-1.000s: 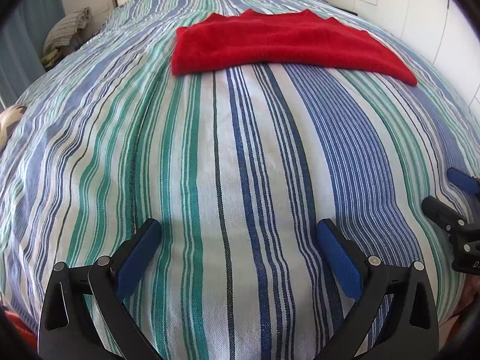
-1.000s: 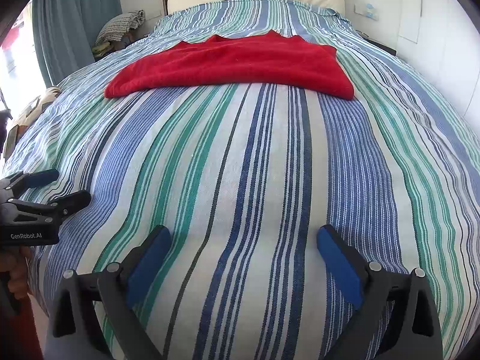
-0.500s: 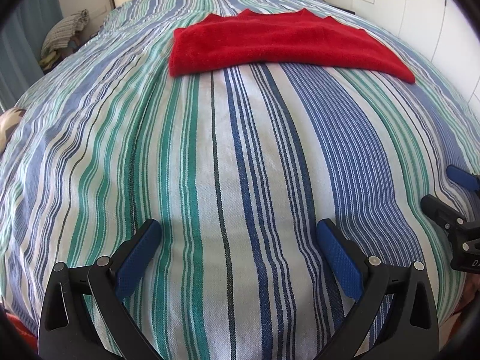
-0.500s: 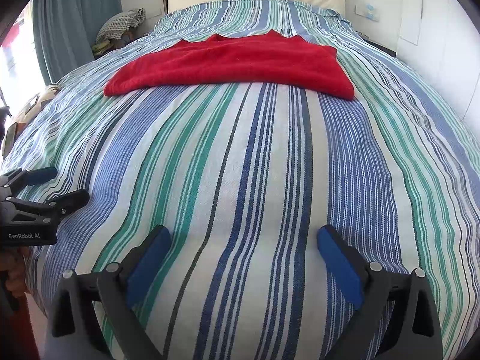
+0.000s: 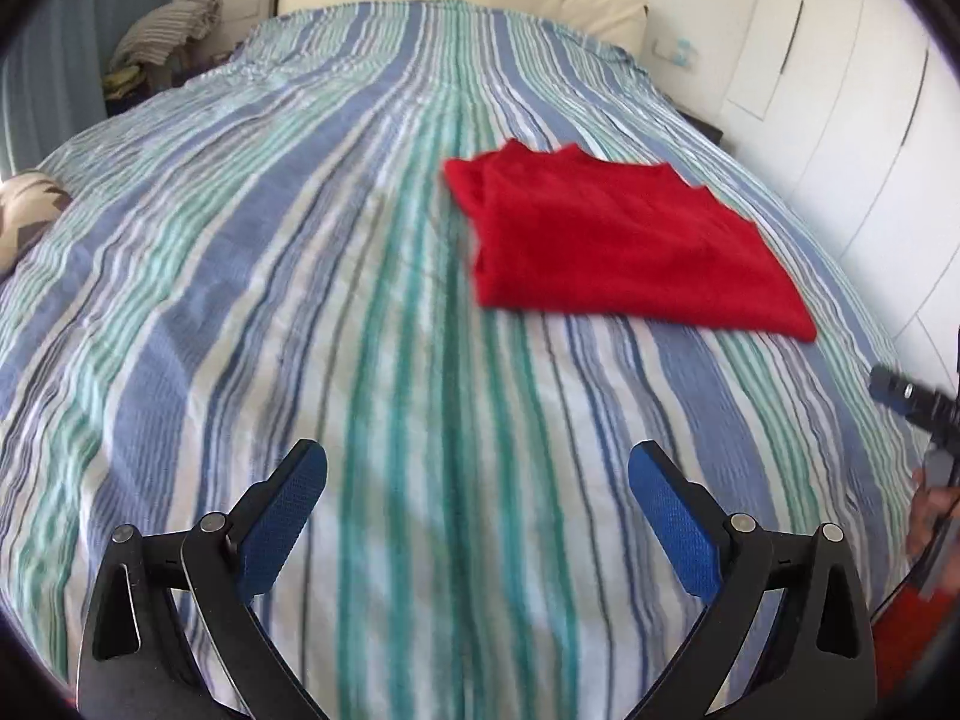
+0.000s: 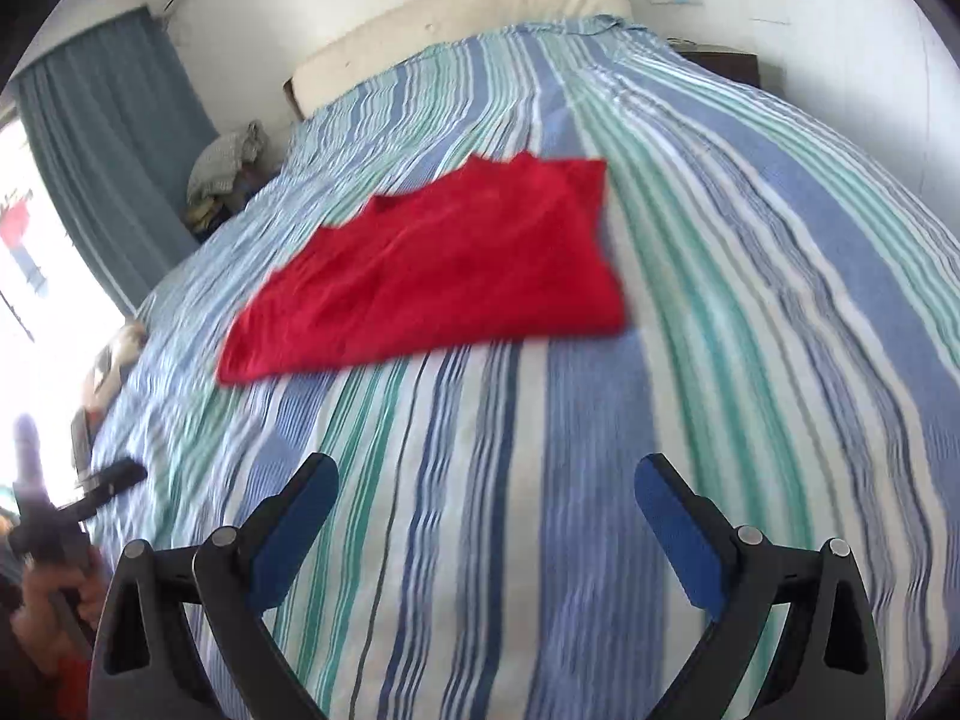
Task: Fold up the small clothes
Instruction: 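Grasp the folded sweater edge with the right gripper and fold it over in half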
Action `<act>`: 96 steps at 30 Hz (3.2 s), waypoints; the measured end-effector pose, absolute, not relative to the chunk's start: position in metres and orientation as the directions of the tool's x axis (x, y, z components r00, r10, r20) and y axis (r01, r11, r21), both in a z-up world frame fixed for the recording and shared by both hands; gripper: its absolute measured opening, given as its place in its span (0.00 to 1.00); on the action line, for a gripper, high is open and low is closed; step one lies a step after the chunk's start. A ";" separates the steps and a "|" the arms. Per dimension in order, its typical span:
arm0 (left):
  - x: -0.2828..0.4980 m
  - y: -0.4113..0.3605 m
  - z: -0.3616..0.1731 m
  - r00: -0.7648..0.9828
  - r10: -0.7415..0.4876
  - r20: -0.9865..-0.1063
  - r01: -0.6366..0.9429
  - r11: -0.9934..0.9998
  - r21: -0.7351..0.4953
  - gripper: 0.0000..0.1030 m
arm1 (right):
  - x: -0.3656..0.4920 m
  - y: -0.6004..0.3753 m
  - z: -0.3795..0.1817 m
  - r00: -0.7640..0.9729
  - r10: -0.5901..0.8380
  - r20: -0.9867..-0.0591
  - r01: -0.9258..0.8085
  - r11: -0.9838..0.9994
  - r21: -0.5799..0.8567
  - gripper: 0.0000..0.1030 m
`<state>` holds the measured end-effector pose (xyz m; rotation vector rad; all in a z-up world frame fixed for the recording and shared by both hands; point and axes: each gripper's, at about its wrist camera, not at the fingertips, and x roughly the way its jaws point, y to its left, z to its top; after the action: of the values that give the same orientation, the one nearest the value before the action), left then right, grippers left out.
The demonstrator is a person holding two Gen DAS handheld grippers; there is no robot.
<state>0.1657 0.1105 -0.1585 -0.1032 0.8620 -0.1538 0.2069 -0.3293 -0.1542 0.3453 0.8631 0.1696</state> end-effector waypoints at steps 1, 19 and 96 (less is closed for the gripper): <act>0.165 0.119 -0.166 0.647 -0.162 -0.745 0.060 0.985 -0.162 0.98 | 0.228 -0.345 -0.151 0.641 0.299 -0.706 0.017 0.915 0.403 0.95; 0.193 0.140 -0.204 0.573 -0.125 -0.810 -0.065 0.978 -0.197 0.98 | 0.397 -0.354 -0.162 0.573 0.425 -0.701 0.114 0.805 0.582 0.08; 0.164 0.114 -0.197 0.558 -0.020 -0.830 -0.017 0.999 -0.035 0.98 | 0.130 -0.207 -0.187 0.551 0.130 -0.824 -0.110 0.990 0.082 0.74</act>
<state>0.1636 0.1143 -0.1971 -0.0407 0.9794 -0.0020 0.1298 -0.2069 -0.1871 0.0218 0.9765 0.1420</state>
